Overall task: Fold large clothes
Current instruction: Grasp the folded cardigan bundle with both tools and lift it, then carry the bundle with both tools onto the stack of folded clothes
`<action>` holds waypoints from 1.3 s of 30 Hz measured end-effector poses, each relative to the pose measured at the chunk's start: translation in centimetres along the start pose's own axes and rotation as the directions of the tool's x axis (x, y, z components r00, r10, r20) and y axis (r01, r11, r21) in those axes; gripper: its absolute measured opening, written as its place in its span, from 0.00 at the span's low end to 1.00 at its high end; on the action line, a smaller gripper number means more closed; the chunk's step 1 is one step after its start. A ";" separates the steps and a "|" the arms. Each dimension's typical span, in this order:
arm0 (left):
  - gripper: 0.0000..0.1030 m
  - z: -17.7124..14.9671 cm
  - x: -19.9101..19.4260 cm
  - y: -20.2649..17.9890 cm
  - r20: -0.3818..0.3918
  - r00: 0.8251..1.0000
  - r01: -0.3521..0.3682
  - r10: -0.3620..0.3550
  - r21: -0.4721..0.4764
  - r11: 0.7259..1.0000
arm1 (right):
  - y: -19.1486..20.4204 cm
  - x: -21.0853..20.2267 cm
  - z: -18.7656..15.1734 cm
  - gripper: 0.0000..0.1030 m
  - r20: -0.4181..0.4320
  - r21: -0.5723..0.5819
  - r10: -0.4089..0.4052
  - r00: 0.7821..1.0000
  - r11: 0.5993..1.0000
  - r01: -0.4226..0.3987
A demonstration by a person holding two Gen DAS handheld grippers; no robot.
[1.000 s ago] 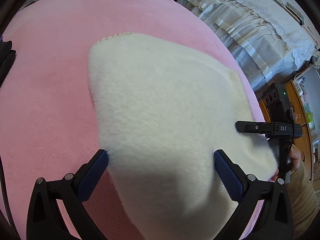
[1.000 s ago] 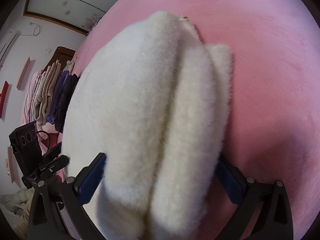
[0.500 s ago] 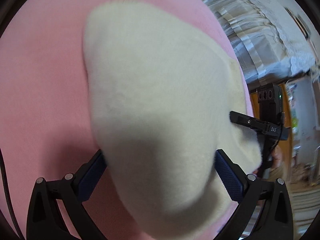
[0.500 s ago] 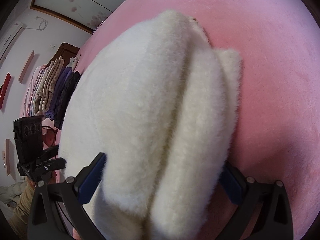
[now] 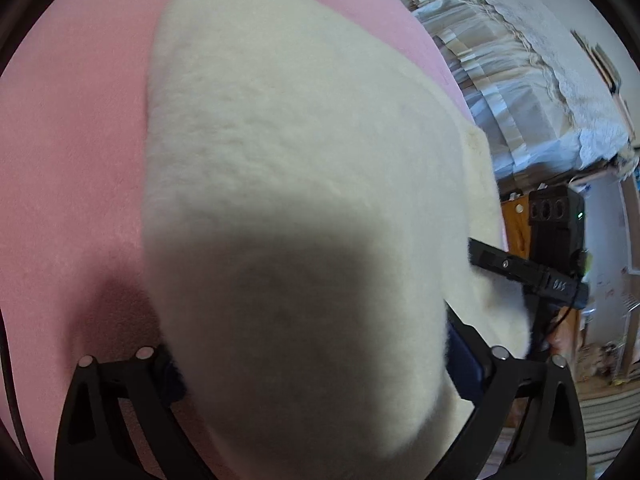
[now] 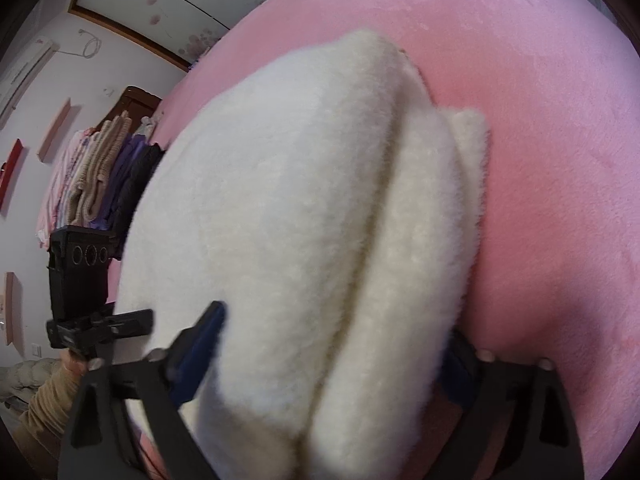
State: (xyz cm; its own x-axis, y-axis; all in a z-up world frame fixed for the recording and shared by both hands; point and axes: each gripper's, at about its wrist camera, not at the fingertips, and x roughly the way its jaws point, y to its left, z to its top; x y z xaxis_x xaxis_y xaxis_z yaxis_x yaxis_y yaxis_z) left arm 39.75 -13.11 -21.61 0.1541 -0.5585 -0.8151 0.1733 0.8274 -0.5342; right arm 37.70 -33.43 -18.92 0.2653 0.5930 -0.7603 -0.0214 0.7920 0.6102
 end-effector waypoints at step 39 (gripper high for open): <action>0.69 -12.2 -50.5 8.5 0.433 0.874 -0.277 0.222 0.067 0.959 | 46.2 -2.1 -5.0 0.44 0.123 -0.271 0.176 0.977 0.953 -0.138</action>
State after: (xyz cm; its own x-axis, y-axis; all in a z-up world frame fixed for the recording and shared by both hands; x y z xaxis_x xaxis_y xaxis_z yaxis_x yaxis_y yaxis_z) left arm 21.52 22.84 12.33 0.5943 -0.3299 -0.7335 0.1889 0.9438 -0.2714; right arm 31.36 2.67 9.76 0.3743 0.7008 -0.6073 -0.3181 0.7122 0.6258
